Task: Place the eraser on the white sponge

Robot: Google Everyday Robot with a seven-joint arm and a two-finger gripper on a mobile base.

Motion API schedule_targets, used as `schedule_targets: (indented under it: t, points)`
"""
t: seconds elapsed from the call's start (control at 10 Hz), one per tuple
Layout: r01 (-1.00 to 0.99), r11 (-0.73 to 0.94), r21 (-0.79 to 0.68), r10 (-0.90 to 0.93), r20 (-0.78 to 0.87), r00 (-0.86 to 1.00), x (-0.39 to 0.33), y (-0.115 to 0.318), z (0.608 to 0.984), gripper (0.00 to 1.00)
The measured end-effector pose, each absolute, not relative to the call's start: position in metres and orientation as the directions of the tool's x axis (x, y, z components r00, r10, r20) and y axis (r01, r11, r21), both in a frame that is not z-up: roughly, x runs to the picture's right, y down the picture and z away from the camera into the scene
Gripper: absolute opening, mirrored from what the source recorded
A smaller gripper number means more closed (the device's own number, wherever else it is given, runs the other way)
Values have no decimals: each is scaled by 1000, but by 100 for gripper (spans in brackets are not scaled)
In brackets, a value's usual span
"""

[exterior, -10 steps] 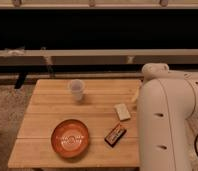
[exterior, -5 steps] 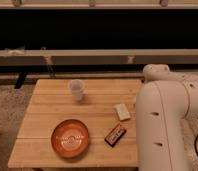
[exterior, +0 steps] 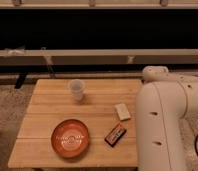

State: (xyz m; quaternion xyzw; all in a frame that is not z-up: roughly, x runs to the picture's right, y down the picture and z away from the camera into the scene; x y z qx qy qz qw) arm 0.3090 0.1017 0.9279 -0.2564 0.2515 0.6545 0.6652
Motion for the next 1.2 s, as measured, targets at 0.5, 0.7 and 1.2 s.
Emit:
schedule_targets:
  t: [0.5, 0.7, 1.2]
  points:
    - [-997, 60, -43, 770, -634, 74, 279, 85, 886, 0]
    - [-990, 106, -94, 768, -625, 142, 240, 86, 872, 0]
    - [-970, 167, -177, 742, -625, 242, 196, 108, 843, 0]
